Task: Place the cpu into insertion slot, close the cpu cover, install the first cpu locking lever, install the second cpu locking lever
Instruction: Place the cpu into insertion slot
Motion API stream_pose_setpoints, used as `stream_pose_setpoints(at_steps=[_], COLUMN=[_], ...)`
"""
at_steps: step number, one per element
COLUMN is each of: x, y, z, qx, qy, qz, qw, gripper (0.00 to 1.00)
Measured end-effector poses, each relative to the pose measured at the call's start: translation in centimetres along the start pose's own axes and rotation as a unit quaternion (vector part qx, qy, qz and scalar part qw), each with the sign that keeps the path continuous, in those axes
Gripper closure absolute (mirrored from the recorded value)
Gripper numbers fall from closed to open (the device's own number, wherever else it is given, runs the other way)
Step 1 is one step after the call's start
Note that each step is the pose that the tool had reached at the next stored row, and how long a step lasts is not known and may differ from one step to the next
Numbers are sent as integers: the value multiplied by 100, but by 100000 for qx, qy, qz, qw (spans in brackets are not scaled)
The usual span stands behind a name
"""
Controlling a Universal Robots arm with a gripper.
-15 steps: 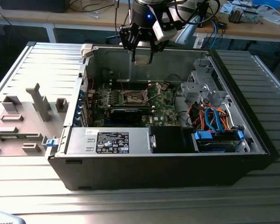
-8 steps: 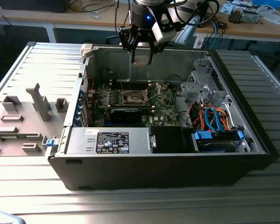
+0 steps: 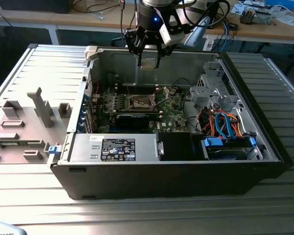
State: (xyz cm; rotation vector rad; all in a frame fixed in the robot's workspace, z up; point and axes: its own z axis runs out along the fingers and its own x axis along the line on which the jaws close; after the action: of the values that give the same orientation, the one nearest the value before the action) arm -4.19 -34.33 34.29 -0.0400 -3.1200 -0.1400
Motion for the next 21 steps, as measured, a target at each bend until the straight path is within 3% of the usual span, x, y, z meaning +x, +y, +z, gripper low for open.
stream_pose_setpoints(at_steps=[21], x=[-1], y=[-4], z=[48], qx=[-3], qy=[-3], qz=[-1], qw=[100000], gripper=[46])
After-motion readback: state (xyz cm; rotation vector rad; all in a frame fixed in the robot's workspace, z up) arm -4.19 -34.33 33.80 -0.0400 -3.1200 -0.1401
